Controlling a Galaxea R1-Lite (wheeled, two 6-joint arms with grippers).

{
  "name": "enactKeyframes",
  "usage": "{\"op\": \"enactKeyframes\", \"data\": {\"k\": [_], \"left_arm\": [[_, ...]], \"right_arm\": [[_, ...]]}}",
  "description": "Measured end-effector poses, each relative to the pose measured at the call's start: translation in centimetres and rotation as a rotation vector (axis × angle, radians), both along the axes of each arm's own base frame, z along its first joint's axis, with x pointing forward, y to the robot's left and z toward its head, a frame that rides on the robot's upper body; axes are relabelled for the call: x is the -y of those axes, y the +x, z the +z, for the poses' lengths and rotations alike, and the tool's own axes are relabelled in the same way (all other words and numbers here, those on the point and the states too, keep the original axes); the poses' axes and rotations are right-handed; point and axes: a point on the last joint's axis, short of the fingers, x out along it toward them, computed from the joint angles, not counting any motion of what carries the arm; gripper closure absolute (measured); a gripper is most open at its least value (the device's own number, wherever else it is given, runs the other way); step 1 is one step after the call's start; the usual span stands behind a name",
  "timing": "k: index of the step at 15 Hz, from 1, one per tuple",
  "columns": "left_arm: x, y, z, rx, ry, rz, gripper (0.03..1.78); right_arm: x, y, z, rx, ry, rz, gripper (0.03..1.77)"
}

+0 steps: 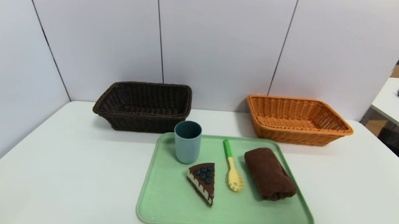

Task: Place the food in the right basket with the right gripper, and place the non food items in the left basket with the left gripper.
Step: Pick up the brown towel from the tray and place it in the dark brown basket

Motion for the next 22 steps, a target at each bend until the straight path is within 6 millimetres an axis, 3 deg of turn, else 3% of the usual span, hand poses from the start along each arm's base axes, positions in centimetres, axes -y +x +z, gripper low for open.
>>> {"op": "enactKeyframes", "data": {"k": [3, 6, 9, 14, 22], "left_arm": [[0.0, 3.7, 1.6, -0.093, -0.005, -0.002, 0.12], [0.0, 7.4, 2.1, -0.236, -0.005, 0.025, 0.12], [0.7, 10.2, 1.6, -0.429, -0.032, -0.015, 0.12], [4.7, 13.2, 0.7, -0.554, -0.101, -0.037, 0.12], [6.2, 14.1, -0.8, -0.625, -0.057, -0.069, 0.12]], "right_arm": [[-0.4, 4.4, 3.6, -0.112, 0.031, 0.040, 0.10], [-1.4, 9.1, 3.6, -0.338, 0.034, 0.061, 0.10], [-3.9, 13.7, 0.2, -0.641, 0.055, 0.088, 0.10], [-8.4, 18.0, -5.4, -0.961, 0.015, 0.081, 0.10], [-14.0, 22.7, -12.3, -1.199, -0.098, 0.027, 0.10]]}}
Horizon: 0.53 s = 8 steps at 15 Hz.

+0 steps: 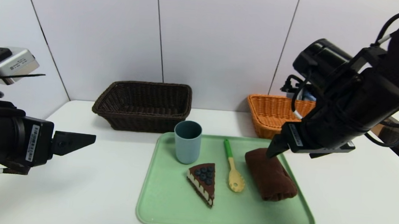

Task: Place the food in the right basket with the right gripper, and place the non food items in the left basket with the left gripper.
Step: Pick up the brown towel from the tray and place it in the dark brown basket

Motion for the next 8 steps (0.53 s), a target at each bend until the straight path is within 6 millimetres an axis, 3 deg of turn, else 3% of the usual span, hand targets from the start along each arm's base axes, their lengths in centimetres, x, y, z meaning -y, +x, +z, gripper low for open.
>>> {"op": "enactKeyframes", "data": {"k": [8], "left_arm": [[0.4, -0.5, 0.0, 0.005, 0.003, -0.036, 0.12]], "right_arm": [[-2.6, 3.9, -5.4, -0.072, -0.109, -0.007, 0.10]]}}
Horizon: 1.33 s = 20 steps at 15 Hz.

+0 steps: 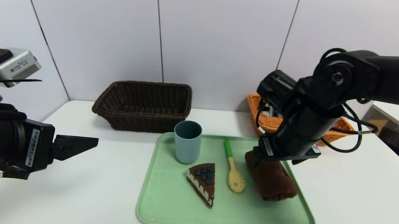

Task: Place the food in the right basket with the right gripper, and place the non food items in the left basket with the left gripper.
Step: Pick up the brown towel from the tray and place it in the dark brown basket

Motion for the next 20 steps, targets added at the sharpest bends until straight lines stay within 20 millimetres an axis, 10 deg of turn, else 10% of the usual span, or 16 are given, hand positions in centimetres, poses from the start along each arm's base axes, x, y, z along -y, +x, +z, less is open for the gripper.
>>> {"op": "enactKeyframes", "data": {"k": [20], "left_arm": [[0.0, -0.1, 1.0, 0.034, -0.020, -0.003, 0.12]], "right_arm": [[-1.1, 2.6, -4.4, -0.073, -0.043, -0.011, 0.24]]}}
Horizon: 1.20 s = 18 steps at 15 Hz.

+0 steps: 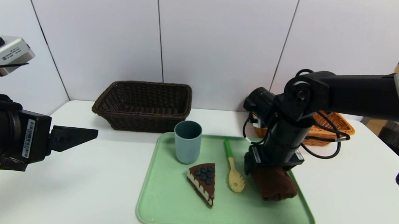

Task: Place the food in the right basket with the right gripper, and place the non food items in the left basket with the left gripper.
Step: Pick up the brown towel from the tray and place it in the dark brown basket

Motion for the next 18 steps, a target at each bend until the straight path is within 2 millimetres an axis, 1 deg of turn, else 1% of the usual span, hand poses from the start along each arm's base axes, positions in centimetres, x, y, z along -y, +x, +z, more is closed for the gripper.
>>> {"op": "enactKeyframes", "data": {"k": [1, 3, 6, 7, 8, 11, 13, 15, 18], "left_arm": [[0.0, 0.0, 0.0, 0.000, 0.000, 0.000, 0.12], [0.0, 0.0, 0.0, 0.000, 0.000, 0.001, 0.12], [0.0, 0.0, 0.0, 0.001, -0.001, 0.001, 0.12], [0.0, 0.0, 0.1, 0.002, -0.001, 0.001, 0.12], [0.0, 0.0, 0.0, 0.001, -0.001, 0.001, 0.12], [0.0, 0.0, 0.0, -0.002, 0.001, 0.001, 0.12], [0.0, 0.0, 0.0, -0.002, 0.000, 0.001, 0.12], [-0.1, -0.1, -0.2, -0.006, 0.002, 0.002, 0.12], [-0.1, -0.1, -0.3, -0.009, 0.003, 0.005, 0.12]], "right_arm": [[0.0, 0.1, -0.1, 0.000, 0.000, -0.002, 0.42], [-0.3, 0.4, -0.3, 0.019, 0.013, -0.002, 0.72], [-0.3, 0.5, -0.6, 0.013, 0.011, -0.003, 1.01], [-0.3, 0.5, -0.6, 0.014, 0.011, -0.002, 1.18], [-0.4, 0.5, -0.4, 0.018, 0.014, 0.000, 1.31], [-0.6, 0.0, 1.0, 0.054, 0.039, 0.014, 1.31], [-0.6, -0.7, 2.9, 0.104, 0.075, 0.025, 1.31], [-0.8, -1.9, 5.5, 0.171, 0.126, 0.048, 1.31], [-1.7, -3.9, 10.5, 0.348, 0.247, 0.103, 1.31]]}}
